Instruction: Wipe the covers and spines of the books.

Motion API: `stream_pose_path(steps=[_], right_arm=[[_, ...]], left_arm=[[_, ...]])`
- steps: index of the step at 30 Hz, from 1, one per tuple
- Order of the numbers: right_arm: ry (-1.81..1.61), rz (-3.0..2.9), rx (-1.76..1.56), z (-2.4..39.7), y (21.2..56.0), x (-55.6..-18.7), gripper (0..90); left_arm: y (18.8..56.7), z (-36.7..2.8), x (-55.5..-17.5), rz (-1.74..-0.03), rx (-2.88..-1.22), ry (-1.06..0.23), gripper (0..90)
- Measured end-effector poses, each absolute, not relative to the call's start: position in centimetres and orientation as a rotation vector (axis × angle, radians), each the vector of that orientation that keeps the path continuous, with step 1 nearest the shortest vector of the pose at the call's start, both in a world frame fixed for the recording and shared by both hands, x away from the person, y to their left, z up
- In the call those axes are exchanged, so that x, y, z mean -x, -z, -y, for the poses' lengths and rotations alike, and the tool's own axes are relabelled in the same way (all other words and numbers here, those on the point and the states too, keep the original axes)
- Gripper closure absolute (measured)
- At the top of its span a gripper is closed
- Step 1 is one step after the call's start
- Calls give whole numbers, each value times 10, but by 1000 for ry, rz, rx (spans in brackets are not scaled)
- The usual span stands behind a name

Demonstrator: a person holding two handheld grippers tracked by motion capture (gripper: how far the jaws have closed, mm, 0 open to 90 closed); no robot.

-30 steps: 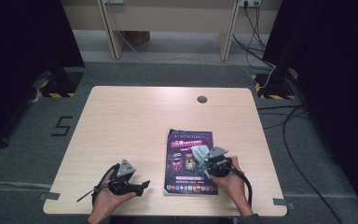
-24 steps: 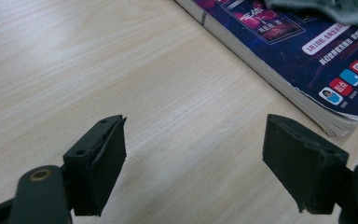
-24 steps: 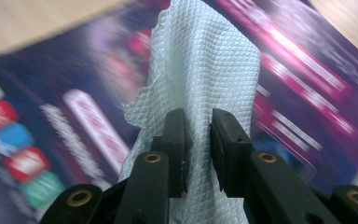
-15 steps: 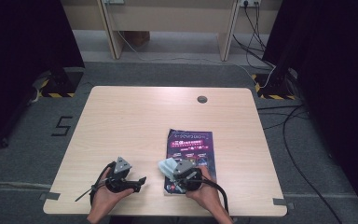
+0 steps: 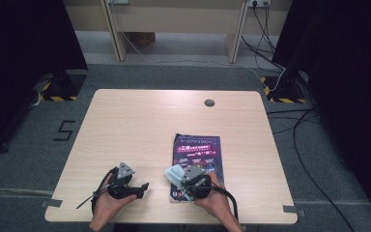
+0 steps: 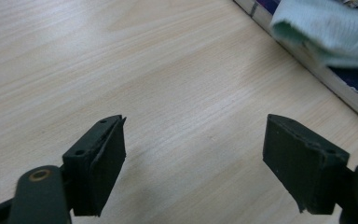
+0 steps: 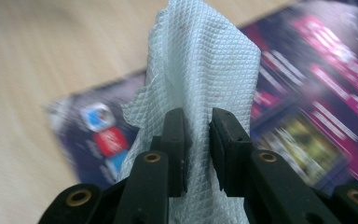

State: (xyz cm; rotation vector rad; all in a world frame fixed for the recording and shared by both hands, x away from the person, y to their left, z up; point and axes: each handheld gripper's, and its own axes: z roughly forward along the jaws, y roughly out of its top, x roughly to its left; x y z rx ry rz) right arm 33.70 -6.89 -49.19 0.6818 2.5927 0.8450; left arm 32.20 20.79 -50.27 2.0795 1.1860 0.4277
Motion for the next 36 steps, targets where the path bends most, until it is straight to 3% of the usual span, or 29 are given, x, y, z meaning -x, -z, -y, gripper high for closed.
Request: stream_pose_path(steps=[16,26,36], right_arm=[[-746,-2398,-1031,166,490,-359,760],[-718,-2404,-992,153,490,-355,763],[-808,-2534,-778,92,492,-330,761]], left_arm=[[503,-207,-322,-1185,-2081,-415,209],[503,-206,-323,-1179,-2090,-441,210],[502,-207,-323,-1182,-2092,-455,210]])
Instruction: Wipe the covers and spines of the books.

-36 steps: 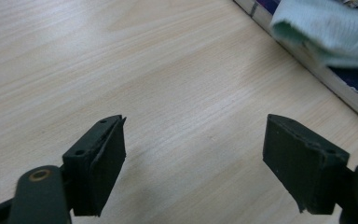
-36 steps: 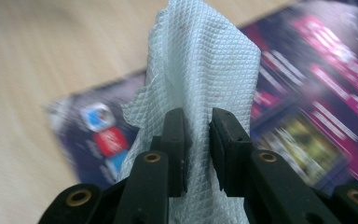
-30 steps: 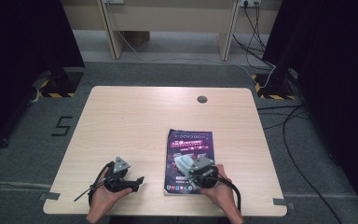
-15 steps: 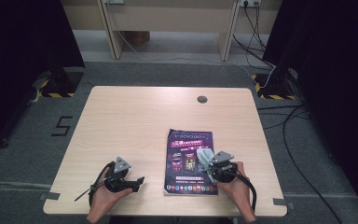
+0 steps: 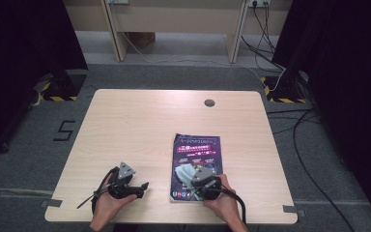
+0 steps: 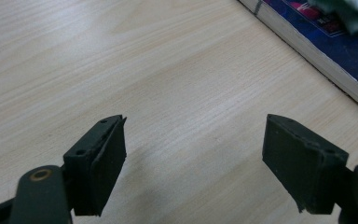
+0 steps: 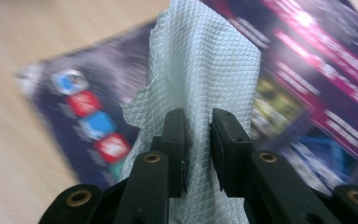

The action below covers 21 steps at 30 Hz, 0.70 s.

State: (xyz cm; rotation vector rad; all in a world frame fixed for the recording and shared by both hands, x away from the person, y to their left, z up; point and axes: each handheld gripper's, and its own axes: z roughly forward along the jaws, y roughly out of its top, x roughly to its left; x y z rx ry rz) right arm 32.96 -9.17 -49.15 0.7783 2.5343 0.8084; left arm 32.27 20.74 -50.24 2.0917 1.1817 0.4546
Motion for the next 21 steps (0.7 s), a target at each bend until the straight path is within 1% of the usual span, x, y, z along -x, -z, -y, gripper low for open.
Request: stream_pose_path(steps=[5,10,13,21], right_arm=[[-817,-2569,-662,62,492,-315,764],[-845,-2602,-605,43,492,-307,764],[-846,-2608,-563,36,492,-303,765],[-867,-2630,-517,29,492,-300,763]], left_arm=[[503,-207,-323,-1184,-2100,-451,211],[503,-208,-324,-1192,-2101,-459,210],[503,-208,-324,-1188,-2111,-480,211],[503,-209,-324,-1194,-2109,-477,210]])
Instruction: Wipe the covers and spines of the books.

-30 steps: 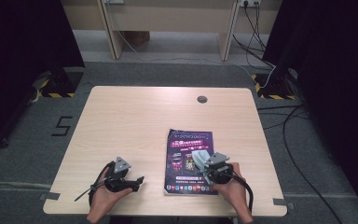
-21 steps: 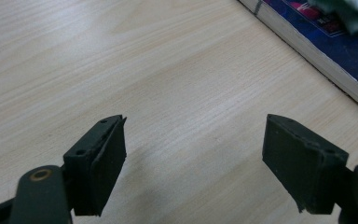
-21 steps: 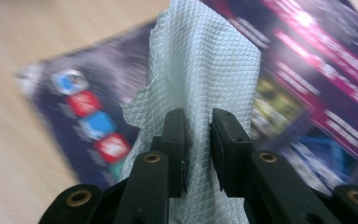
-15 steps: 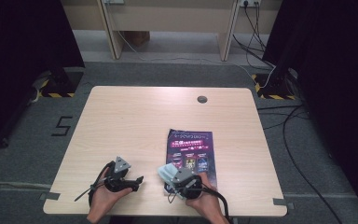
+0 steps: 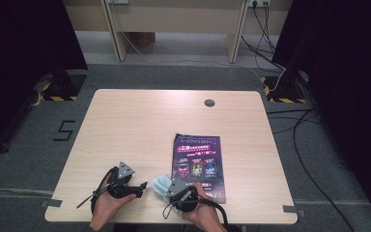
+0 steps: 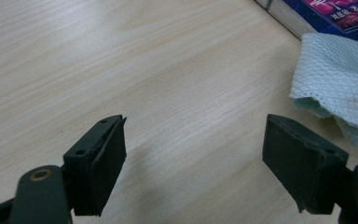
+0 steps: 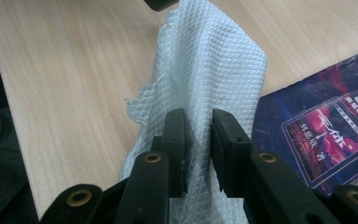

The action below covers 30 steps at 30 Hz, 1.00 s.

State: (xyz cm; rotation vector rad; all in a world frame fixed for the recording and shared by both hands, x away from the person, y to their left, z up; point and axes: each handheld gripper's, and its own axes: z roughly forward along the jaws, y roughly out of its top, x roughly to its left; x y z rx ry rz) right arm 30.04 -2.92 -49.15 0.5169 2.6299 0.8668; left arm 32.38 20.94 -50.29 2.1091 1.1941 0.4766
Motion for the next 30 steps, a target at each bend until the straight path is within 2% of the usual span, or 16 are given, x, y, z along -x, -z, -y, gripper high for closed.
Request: stream_pose_path(steps=[16,26,30], right_arm=[[-837,-2595,-729,80,490,-321,759],[-748,-2496,-892,139,488,-331,760],[-770,-2481,-942,155,488,-327,759]], left_arm=[[503,-208,-323,-1188,-2108,-471,210],[503,-206,-322,-1176,-2111,-466,210],[504,-203,-323,-1177,-2082,-421,209]])
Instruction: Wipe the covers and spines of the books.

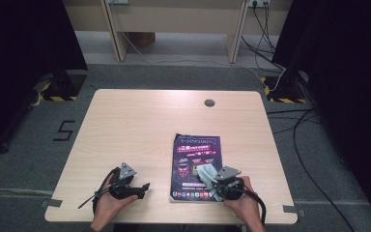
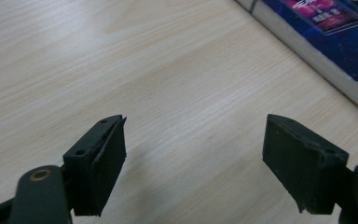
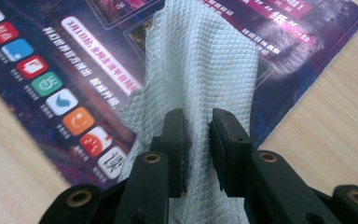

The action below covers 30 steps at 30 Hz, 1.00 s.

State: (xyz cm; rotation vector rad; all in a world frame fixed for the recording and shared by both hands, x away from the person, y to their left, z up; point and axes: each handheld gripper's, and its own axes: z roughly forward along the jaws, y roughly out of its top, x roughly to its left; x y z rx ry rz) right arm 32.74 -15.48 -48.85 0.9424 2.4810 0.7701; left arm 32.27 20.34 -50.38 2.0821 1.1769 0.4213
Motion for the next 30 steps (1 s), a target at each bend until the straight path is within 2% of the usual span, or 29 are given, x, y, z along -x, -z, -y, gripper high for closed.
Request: stream_pose_path(steps=[10,16,30], right_arm=[[-817,-2539,-821,133,490,-299,757],[-834,-2538,-830,134,491,-294,757],[-832,-2530,-858,147,491,-289,758]], left_arm=[[500,-171,-312,-1115,-1997,-325,200],[505,-142,-308,-1056,-2033,-289,199],[512,-131,-305,-1027,-2089,-328,198]])
